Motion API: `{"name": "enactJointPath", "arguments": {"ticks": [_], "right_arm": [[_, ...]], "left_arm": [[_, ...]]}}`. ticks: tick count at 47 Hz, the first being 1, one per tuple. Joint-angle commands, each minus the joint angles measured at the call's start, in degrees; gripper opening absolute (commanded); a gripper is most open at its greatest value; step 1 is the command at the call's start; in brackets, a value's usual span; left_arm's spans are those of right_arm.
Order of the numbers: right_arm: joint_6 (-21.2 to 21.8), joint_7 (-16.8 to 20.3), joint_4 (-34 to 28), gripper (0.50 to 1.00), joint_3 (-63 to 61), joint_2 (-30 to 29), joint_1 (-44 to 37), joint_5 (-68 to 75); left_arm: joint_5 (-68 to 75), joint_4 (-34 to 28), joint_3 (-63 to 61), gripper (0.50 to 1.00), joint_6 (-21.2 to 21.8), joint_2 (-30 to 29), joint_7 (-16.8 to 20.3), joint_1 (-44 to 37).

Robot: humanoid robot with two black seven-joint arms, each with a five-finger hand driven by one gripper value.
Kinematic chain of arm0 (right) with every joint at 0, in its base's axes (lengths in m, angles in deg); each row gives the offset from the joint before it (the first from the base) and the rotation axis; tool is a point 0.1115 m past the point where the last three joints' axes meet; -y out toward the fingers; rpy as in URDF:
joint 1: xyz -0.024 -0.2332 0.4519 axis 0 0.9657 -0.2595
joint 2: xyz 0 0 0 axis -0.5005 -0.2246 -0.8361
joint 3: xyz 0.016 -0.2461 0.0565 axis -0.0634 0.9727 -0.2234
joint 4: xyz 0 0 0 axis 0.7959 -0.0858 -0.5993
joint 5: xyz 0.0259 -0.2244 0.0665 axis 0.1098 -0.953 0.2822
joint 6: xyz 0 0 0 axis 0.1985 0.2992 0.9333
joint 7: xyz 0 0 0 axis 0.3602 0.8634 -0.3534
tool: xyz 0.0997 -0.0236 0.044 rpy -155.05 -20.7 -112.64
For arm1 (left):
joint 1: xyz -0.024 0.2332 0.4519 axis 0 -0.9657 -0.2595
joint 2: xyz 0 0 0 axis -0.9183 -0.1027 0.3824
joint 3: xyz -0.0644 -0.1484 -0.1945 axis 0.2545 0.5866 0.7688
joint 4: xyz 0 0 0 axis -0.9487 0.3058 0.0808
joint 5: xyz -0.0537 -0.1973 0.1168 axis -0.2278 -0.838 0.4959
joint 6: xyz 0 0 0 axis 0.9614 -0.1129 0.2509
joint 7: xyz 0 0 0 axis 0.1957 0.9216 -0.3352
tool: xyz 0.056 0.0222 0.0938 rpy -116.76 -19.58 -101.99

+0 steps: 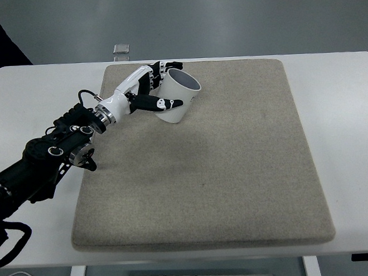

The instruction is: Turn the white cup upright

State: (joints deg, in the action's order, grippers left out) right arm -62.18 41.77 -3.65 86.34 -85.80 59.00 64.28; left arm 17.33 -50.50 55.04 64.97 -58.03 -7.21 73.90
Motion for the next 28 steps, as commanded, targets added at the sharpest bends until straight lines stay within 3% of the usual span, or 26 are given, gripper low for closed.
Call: {"name": "enactJointPath", "arguments": {"ticks": [1,28], "right_arm": [[0.0,0.0,0.0,0.930,0.0,0.0,0.0,0.0],[0.0,0.0,0.0,0.930,0.0,0.0,0.0,0.0]], "left_arm": [[-0.1,0.4,0.0,1.000,-0.3,-0.2,0.0,0.0],[-0.4,4.6,1.0,1.000,-0.3,-3.5,0.0,0.1]]}}
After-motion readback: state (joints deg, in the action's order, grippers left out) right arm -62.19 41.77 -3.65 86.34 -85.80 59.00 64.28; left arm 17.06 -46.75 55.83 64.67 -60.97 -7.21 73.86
